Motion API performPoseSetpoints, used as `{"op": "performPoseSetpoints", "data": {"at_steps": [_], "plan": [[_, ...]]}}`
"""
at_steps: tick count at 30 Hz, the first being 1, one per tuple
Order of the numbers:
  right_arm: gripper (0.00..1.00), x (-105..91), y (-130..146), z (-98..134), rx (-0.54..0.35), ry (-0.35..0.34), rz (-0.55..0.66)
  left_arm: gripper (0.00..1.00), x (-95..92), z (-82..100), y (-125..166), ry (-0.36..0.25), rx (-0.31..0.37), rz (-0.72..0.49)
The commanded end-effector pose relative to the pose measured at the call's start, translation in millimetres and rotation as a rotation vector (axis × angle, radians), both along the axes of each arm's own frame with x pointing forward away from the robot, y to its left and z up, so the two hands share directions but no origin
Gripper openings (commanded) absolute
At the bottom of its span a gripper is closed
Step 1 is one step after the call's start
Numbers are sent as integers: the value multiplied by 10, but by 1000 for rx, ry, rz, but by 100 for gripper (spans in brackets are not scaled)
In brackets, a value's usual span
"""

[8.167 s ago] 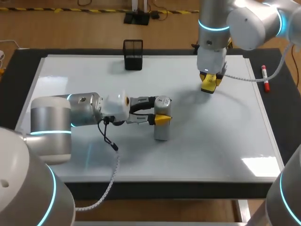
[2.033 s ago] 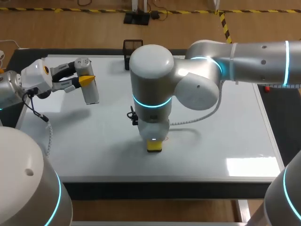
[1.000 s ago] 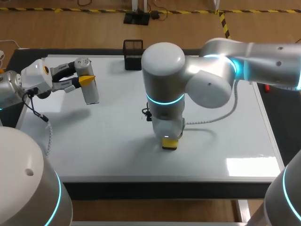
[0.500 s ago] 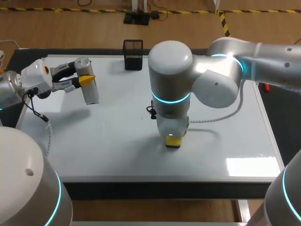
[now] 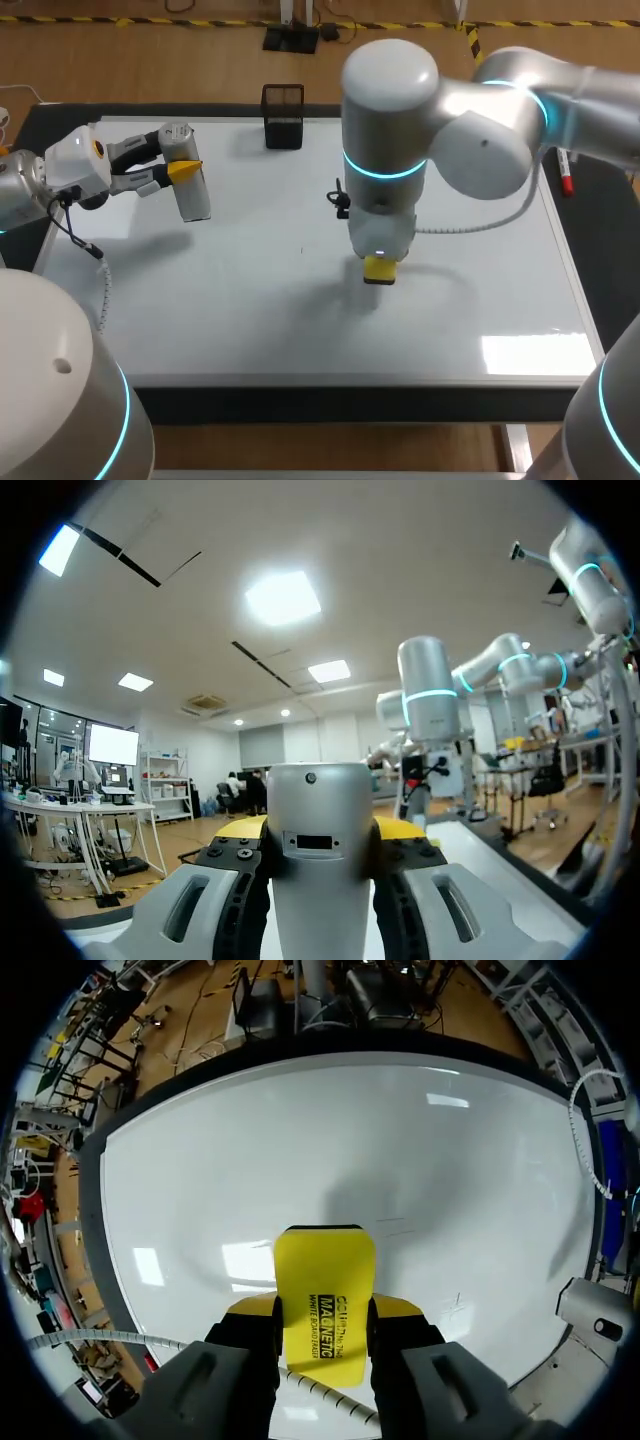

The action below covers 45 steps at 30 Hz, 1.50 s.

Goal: Pick up the inspection probe, press it on each red-marked spot on the whiteboard one by one, put down the probe, pick up the eraser, and wipe off all the red marks.

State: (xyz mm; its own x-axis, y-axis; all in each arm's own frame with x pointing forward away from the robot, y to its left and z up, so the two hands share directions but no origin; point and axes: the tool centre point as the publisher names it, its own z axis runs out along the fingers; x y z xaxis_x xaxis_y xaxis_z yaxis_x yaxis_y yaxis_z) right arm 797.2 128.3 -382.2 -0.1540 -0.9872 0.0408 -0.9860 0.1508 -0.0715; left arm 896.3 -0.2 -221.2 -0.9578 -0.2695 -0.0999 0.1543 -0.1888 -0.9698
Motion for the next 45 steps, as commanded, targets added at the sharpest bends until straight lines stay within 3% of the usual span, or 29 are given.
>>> {"op": "performPoseSetpoints", "data": {"at_steps": [1,14,21,45], "plan": [[0,-10,-26,10,2,-5,3,0,-5,13,2,0,1,0],[0,37,-27,8,-3,-7,9,0,-5,13,2,0,1,0],[0,537,44,44,-21,-45,69,0,-5,13,2,0,1,0],[0,2278,362,-77,-15,10,139,0,-5,13,2,0,1,0]]}}
